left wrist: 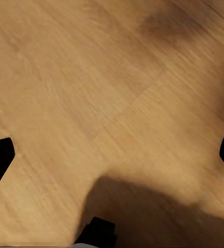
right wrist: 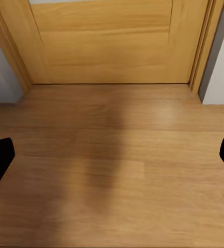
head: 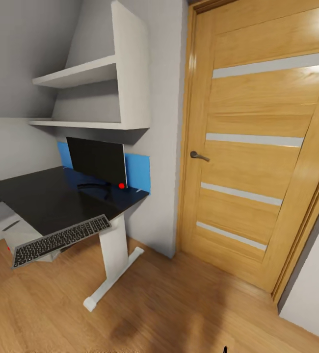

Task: In the bedroom, organize the workspace by keeping the computer under the desk, ensuring the monitor is on the desk, placing the keyboard on the desk next to the monitor, placing the mouse on the desk next to the keyboard, moving the folder from the swivel chair onto the desk next to the mouse, stacking the notebook on top of the folder with the pen on top of the notebook, and positioning the swivel chair next to the desk.

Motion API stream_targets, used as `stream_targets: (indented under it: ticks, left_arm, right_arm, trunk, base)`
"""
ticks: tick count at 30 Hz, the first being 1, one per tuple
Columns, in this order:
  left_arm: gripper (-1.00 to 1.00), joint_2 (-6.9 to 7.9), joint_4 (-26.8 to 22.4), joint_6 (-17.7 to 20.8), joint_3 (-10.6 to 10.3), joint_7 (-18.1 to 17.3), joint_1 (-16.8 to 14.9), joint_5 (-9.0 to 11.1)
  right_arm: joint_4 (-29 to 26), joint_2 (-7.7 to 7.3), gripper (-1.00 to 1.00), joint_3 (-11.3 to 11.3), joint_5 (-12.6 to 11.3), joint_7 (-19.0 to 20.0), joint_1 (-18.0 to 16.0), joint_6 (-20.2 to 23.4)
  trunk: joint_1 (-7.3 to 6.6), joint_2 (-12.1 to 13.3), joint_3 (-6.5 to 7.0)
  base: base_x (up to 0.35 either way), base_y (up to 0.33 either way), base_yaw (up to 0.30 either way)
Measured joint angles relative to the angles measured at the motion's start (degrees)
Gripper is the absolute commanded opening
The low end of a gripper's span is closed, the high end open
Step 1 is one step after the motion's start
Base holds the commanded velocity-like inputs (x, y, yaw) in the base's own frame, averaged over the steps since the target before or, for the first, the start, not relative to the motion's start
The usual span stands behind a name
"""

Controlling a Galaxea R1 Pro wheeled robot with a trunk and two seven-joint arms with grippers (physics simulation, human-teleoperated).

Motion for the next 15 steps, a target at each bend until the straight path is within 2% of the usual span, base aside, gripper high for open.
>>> stream_targets:
  ticks: [15]
  left_arm:
    - [1.00, 0.00, 0.0, 0.1, 0.0, 0.0, 0.0, 0.0]
  right_arm:
    - [0.0, 0.00, 1.00, 0.0, 0.0, 0.0, 0.0, 0.1]
  trunk:
    - [0.00, 0.0, 0.00]
  base:
    - [0.000, 0.000, 0.286]
